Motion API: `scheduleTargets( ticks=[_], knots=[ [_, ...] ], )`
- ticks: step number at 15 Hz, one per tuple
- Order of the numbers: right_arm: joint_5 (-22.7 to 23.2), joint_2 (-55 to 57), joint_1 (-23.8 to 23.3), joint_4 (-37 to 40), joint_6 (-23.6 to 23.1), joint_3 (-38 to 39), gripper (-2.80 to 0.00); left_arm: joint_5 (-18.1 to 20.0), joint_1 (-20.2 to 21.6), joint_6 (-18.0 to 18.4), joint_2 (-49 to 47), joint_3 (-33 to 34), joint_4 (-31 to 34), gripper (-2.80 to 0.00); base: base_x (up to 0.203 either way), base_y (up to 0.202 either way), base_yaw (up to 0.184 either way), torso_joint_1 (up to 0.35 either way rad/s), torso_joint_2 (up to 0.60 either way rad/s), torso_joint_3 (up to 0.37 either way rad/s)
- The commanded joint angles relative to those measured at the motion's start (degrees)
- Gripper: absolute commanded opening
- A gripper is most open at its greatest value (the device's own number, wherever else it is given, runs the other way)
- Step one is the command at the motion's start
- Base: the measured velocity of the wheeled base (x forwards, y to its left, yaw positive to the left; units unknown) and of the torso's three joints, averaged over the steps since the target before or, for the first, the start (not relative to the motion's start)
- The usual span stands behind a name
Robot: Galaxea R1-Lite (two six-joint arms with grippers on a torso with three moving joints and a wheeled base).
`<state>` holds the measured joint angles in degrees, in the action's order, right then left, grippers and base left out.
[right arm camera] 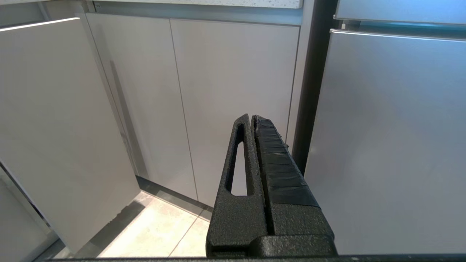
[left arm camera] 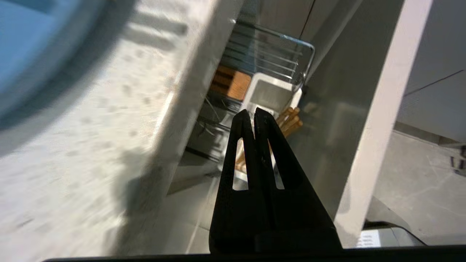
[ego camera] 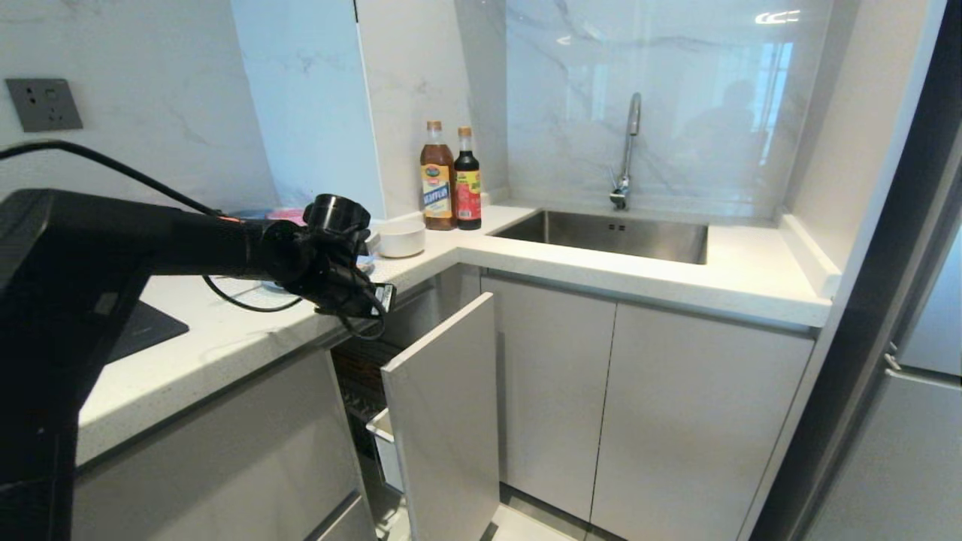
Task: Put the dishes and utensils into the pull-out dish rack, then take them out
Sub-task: Open the cupboard
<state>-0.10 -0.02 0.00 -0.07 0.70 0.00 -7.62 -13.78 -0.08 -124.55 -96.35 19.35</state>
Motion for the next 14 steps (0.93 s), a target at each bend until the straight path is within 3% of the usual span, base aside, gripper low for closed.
scheduleTargets(
  ticks=[1, 3, 14],
  knots=[
    [0.0, 0.0, 0.0, 0.0, 0.0, 0.1, -2.80, 1.4, 0.2, -0.5, -2.2, -0.1, 0.1, -2.80, 0.000, 0.000, 0.000, 0.000, 0.00, 0.000],
    [0.0, 0.0, 0.0, 0.0, 0.0, 0.1, -2.80, 4.2, 0.2, -0.6, -2.6, -0.1, -0.1, -2.80, 0.000, 0.000, 0.000, 0.000, 0.00, 0.000],
    [0.0, 0.0, 0.0, 0.0, 0.0, 0.1, -2.80, 4.4, -3.0, -1.0, -5.4, -0.5, -0.4, -2.80, 0.000, 0.000, 0.000, 0.000, 0.00, 0.000]
  ],
)
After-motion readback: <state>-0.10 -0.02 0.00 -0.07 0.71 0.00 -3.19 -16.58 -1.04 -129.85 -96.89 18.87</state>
